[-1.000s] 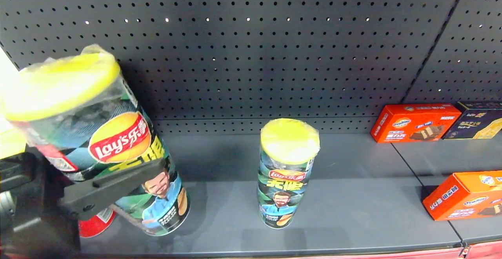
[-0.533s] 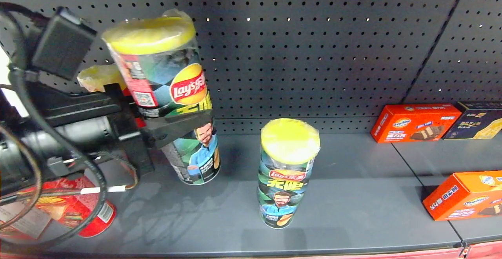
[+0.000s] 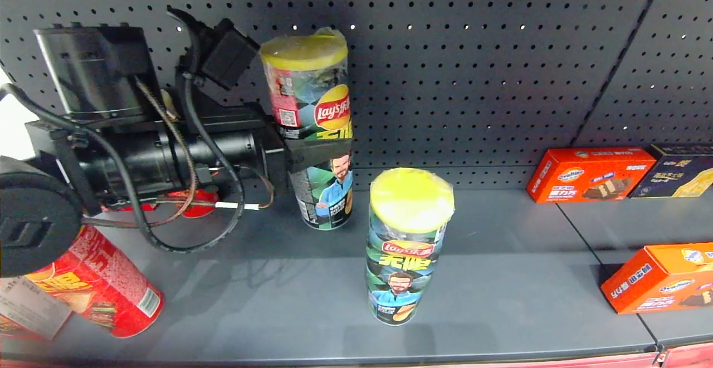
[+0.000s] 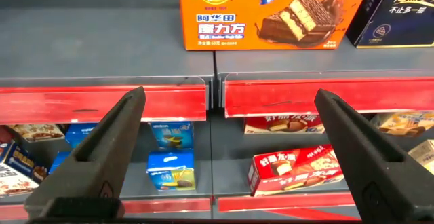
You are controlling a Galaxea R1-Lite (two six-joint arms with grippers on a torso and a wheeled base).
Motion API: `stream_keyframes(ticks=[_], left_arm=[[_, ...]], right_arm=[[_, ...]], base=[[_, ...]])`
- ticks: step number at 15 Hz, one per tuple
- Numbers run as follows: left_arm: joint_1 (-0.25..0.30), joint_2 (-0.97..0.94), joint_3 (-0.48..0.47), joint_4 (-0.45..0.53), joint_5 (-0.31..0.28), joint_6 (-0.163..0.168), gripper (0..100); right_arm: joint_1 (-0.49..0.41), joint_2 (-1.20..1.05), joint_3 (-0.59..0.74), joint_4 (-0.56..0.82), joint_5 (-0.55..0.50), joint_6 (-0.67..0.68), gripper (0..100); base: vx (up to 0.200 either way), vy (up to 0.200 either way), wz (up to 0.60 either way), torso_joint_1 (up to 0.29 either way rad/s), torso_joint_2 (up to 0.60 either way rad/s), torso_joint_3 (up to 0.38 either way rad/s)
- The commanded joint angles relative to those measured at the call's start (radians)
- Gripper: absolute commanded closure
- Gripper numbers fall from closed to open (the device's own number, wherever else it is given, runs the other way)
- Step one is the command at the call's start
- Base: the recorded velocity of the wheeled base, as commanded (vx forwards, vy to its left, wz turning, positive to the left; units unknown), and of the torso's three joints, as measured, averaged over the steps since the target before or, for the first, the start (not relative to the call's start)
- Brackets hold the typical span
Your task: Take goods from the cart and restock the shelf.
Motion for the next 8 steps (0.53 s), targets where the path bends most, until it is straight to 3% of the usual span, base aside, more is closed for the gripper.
stream_keyframes(ticks=[1,3,6,8], left_arm=[[0.025,0.124,-0.072,0.003,-0.04,0.004,100],[0.039,0.193,-0.156,0.01,-0.089,0.012,100],[0.036,0.237,-0.204,0.01,-0.089,0.012,100],[0.03,0.294,-0.245,0.009,-0.101,0.042,100]], right_arm=[[0.0,0.002,0.0,0.0,0.0,0.0,0],[0.0,0.002,0.0,0.0,0.0,0.0,0],[0.0,0.002,0.0,0.0,0.0,0.0,0],[0.0,0.002,0.0,0.0,0.0,0.0,0]], base=[[0.0,0.0,0.0,0.0,0.0,0.0],[0.0,0.0,0.0,0.0,0.0,0.0],[0.0,0.0,0.0,0.0,0.0,0.0],[0.0,0.0,0.0,0.0,0.0,0.0]])
